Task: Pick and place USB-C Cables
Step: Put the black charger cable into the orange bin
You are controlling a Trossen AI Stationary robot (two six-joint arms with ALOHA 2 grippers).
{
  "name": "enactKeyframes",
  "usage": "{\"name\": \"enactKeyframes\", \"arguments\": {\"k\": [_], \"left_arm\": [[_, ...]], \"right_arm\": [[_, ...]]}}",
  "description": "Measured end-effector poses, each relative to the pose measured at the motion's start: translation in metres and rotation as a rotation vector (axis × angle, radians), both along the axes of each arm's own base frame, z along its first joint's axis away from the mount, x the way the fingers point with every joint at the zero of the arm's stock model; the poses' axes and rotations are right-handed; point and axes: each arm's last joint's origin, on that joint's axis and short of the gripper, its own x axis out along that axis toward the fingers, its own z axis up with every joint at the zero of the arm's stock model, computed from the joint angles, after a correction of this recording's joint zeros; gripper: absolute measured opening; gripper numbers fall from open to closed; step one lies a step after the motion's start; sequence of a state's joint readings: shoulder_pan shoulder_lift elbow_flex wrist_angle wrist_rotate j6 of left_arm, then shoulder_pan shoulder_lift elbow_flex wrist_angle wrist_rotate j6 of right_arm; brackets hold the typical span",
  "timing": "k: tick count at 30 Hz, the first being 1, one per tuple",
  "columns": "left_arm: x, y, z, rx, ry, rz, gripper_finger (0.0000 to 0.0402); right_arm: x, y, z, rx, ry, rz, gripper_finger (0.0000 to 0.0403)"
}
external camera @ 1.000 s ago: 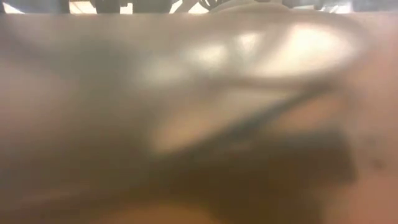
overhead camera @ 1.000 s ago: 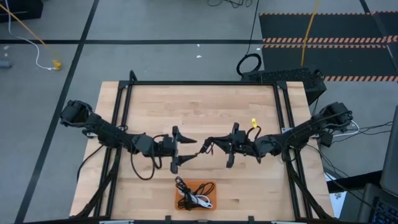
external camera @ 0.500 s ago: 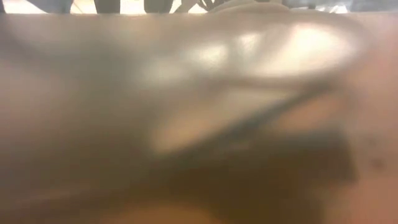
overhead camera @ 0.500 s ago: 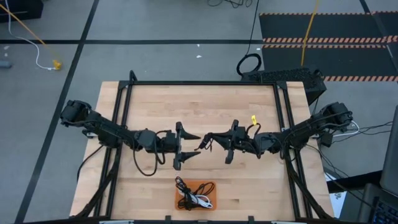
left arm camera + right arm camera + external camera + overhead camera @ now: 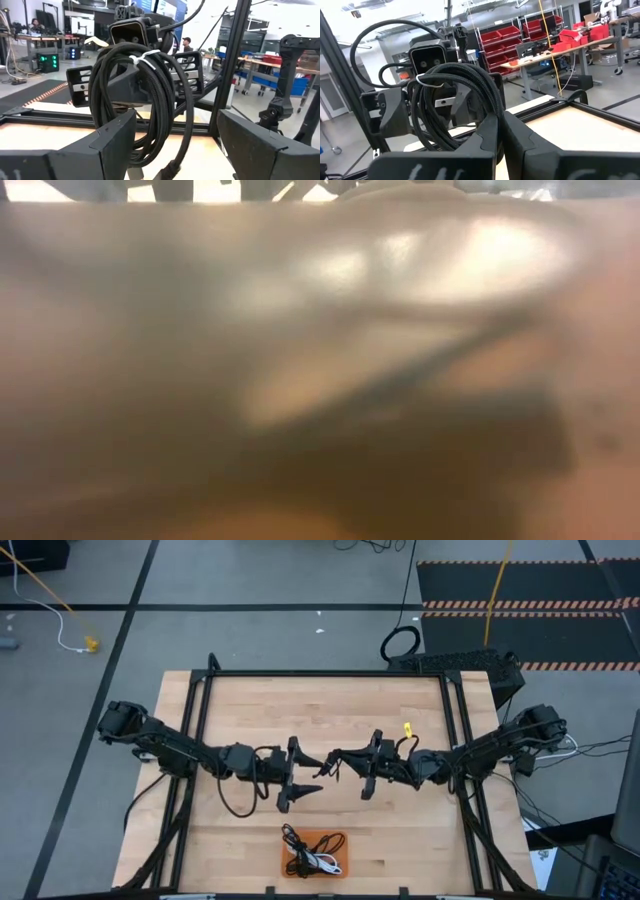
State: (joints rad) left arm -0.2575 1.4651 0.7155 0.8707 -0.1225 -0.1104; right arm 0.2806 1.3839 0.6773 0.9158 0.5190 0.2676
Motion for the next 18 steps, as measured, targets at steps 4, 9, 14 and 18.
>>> {"name": "enactKeyframes", "arguments": {"k": [4, 9, 14, 18], "left_arm": [[0.0002, 0.0009, 0.0001, -0.004, -0.001, 0.002, 0.0280], [0.0003, 0.0012, 0.0001, -0.016, 0.001, 0.002, 0.0280], [0.0004, 0.0011, -0.0001, -0.030, 0.006, -0.001, 0.0255], [0.0004, 0.0011, -0.0003, -0.043, 0.010, -0.005, 0.0193]], "right_arm": [[0.0004, 0.0002, -0.0007, 0.006, 0.001, 0.002, 0.0000], [0.0004, 0.0002, -0.0005, 0.007, 0.000, 0.002, 0.0000], [0.0004, 0.0001, -0.0005, 0.007, 0.000, 0.002, 0.0000], [0.0004, 0.0002, -0.0005, 0.007, 0.000, 0.002, 0.0000]]}}
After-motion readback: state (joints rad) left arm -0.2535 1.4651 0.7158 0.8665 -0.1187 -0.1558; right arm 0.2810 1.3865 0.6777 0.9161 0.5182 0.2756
